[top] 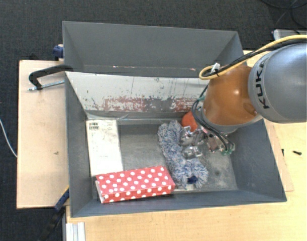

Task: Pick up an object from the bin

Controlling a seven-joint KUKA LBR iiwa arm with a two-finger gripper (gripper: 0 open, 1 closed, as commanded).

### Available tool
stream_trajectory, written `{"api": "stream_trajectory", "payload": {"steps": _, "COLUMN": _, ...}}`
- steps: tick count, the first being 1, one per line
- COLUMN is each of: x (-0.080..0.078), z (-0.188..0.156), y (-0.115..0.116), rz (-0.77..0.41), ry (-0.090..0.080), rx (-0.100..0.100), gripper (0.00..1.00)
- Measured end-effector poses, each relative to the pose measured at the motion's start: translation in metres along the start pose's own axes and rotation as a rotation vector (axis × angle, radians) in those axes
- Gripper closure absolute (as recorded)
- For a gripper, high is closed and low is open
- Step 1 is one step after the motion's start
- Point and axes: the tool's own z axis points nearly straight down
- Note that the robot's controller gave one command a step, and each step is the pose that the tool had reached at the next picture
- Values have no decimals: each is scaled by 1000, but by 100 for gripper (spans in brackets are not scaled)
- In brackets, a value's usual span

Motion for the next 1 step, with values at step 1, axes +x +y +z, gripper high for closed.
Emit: {"api": "stream_trajectory", "payload": {"steps": 1, "x": 0, "z": 0, "y": 0, "rz": 0, "ry": 0, "rx": 0, "gripper": 100}}
